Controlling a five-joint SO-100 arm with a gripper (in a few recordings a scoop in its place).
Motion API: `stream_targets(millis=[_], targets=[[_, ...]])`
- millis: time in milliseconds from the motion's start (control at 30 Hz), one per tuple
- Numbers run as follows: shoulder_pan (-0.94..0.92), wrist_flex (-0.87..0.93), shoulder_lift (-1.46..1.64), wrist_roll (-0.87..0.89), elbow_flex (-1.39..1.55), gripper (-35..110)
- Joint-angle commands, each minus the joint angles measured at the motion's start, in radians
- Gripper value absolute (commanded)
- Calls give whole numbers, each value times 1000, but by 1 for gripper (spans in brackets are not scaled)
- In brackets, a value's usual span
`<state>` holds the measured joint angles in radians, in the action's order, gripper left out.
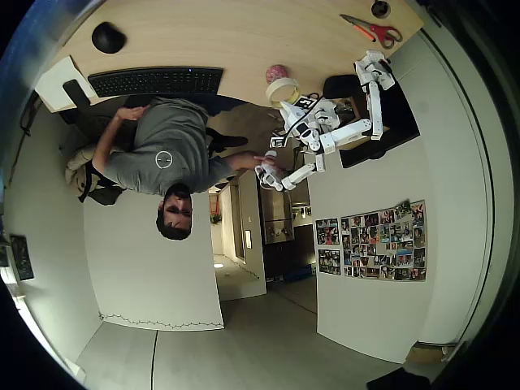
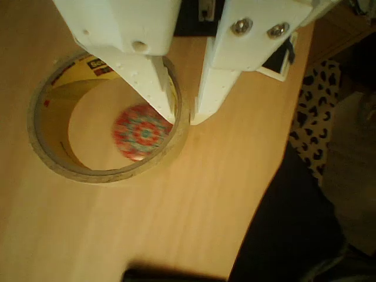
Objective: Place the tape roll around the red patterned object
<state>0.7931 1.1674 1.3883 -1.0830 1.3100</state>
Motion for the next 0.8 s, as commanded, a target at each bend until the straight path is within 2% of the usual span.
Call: stream_targets(millis=[0, 133, 267, 533, 767], targets=[[17, -130, 25, 21, 153, 0], [18, -324, 55, 32, 367, 0], [17, -388, 32, 32, 420, 0], [12, -388, -18, 32, 354, 0], [-15, -259, 77, -17, 282, 0]])
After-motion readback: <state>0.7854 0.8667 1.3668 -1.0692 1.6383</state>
